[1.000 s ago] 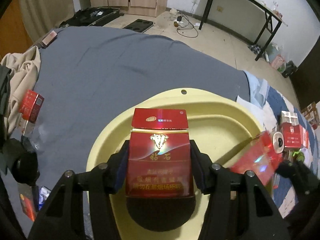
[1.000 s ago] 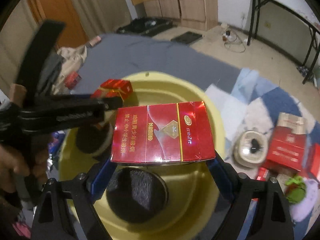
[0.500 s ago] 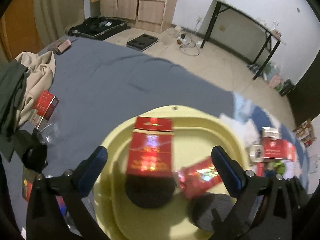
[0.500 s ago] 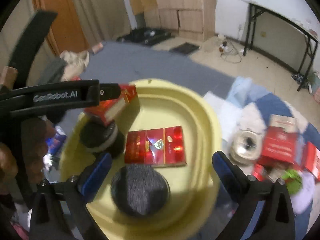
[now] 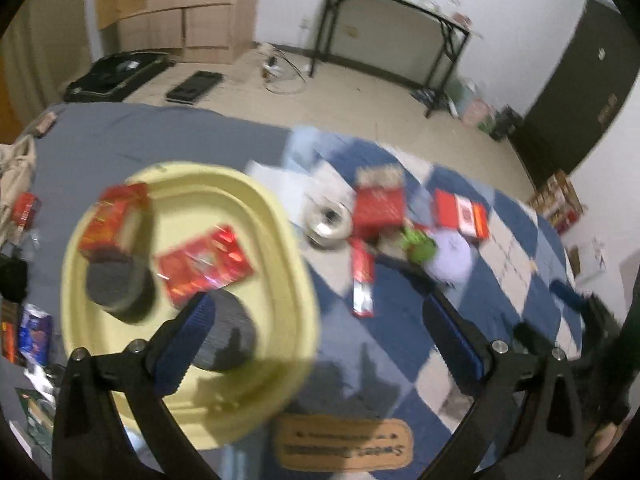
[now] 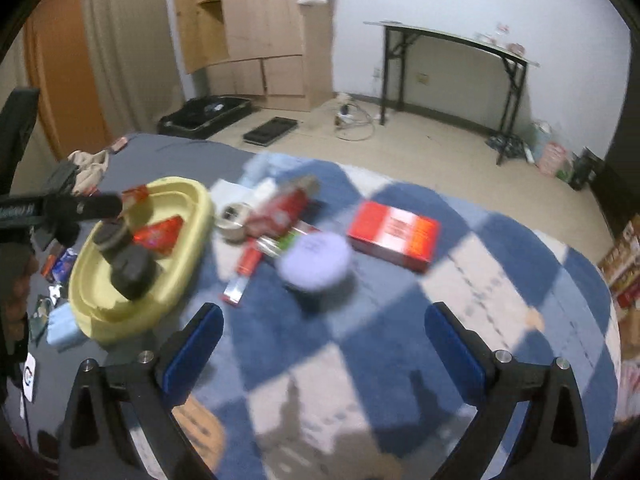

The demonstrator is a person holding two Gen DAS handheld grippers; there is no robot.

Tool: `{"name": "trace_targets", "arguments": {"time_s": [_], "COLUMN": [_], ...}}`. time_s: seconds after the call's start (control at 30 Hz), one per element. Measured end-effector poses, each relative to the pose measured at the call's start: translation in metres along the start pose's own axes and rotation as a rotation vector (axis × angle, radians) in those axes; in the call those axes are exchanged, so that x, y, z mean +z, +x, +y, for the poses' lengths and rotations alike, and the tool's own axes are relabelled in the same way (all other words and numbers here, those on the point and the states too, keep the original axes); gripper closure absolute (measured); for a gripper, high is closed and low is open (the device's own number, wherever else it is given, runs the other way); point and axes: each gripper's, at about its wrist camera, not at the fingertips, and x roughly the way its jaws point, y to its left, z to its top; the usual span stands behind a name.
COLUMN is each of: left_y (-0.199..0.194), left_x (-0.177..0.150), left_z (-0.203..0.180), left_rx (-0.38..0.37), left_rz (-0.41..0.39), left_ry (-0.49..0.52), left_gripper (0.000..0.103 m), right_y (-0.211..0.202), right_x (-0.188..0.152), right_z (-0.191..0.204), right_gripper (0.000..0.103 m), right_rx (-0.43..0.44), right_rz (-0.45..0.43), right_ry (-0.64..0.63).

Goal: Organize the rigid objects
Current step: 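Grasp the purple plush toy with the right gripper while the left grasps the red lighter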

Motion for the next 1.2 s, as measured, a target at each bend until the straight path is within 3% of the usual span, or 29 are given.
{"name": "trace_targets", "arguments": {"time_s": [0.17,0.27,0.37,0.4,0.47,0.67,0.83,0.87,0.9,0.93,0.97,1.13,1.2], "left_y": [0.045,0.069,0.079,0.082,0.088,0.119,0.125,0.125,0.124,0.122,0.122,0.118,0.120], "left_x": [-0.023,-0.029,-0.026,-0.023,-0.018,-0.019,-0.018,-0.019,-0.019,-0.020,-0.022,-0.031,-0.031], "left_z": [-0.031,-0.040,-0.046,-0.047,-0.053,-0.060,-0.066,-0.067,-0.068,-0.070,-0.069,-0.066,-0.065], "left_rx": [0.016,0.019,0.071,0.062,0.026,0.047,0.064,0.073,0.083,0.075,0.051,0.032,0.028], "left_rz": [0.072,0.091,0.038,0.034,0.043,0.099,0.063,0.060,0.054,0.056,0.072,0.062,0.069], "left_ry": [0.070,0.119,0.170,0.169,0.159,0.159,0.150,0.148,0.150,0.153,0.138,0.152,0.144], "left_gripper": [0.002,0.011,0.013,0.013,0.026,0.026,0.026,0.030,0.038,0.064,0.067,0.067,0.067], "right_y": [0.011,0.027,0.045,0.051,0.064,0.093,0.117,0.123,0.126,0.130,0.132,0.138,0.137], "right_x": [-0.010,-0.004,0.011,0.015,0.023,0.036,0.039,0.038,0.038,0.036,0.035,0.036,0.034], "right_z": [-0.017,-0.025,-0.040,-0.043,-0.045,-0.042,-0.038,-0.037,-0.035,-0.033,-0.031,-0.017,-0.016], "right_gripper": [0.000,0.000,0.001,0.001,0.003,0.006,0.016,0.017,0.019,0.020,0.022,0.060,0.060], "right_rx": [0.014,0.044,0.087,0.094,0.109,0.154,0.169,0.169,0.173,0.181,0.188,0.210,0.222], "right_rz": [-0.010,-0.001,-0.009,-0.013,-0.013,0.006,0.062,0.073,0.078,0.082,0.088,0.074,0.070], "right_ry": [0.040,0.062,0.109,0.109,0.100,0.041,0.028,0.021,0.018,0.013,0.004,-0.044,-0.042]}}
